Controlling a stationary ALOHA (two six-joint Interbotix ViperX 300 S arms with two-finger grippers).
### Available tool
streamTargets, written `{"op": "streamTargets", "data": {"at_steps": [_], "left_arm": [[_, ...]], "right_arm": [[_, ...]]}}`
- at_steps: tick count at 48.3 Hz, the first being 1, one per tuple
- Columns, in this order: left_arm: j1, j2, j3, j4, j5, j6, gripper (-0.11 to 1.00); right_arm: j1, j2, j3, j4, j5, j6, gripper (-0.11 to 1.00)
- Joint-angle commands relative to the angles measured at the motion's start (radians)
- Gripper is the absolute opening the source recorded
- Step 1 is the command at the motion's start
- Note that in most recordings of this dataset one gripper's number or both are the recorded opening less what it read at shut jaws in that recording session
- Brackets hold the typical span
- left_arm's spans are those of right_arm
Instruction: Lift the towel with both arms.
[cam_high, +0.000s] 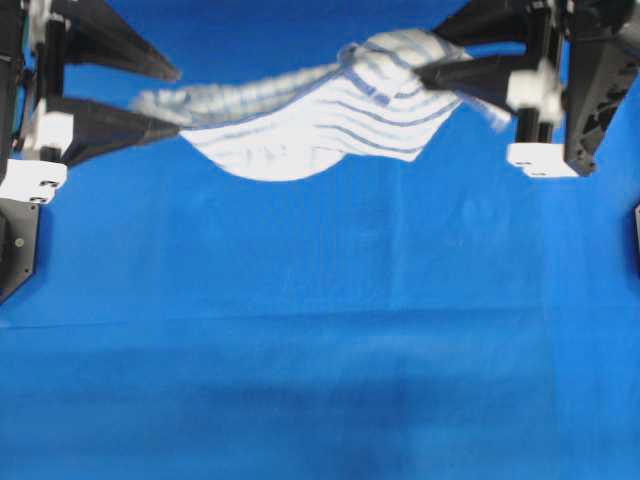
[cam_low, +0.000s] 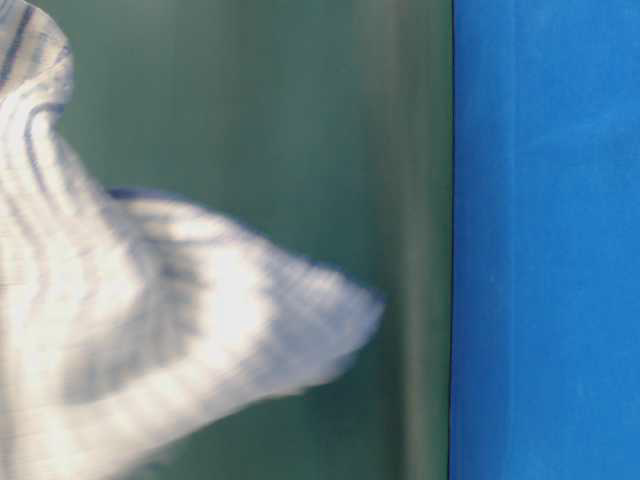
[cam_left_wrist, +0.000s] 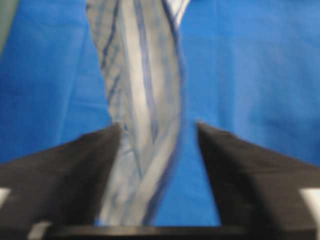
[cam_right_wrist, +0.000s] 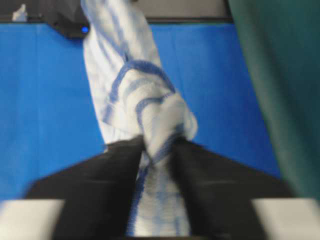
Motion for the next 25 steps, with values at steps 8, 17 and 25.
{"op": "streamTargets", "data": {"at_steps": [8, 17, 25], "left_arm": [[0.002, -0.044, 0.012, 0.002, -0.025, 0.0, 0.91], [0.003, -0.052, 0.057, 0.002, -0.048, 0.002, 0.9], [0.009, -0.058, 0.133, 0.003, -0.124, 0.003, 0.91]], "right_arm": [[-0.005, -0.006, -0.015, -0.015, -0.003, 0.006, 0.63], [-0.017, -0.008, -0.008, -0.015, 0.0, 0.006, 0.63], [-0.041, -0.029, 0.058, -0.015, -0.006, 0.006, 0.63]]}}
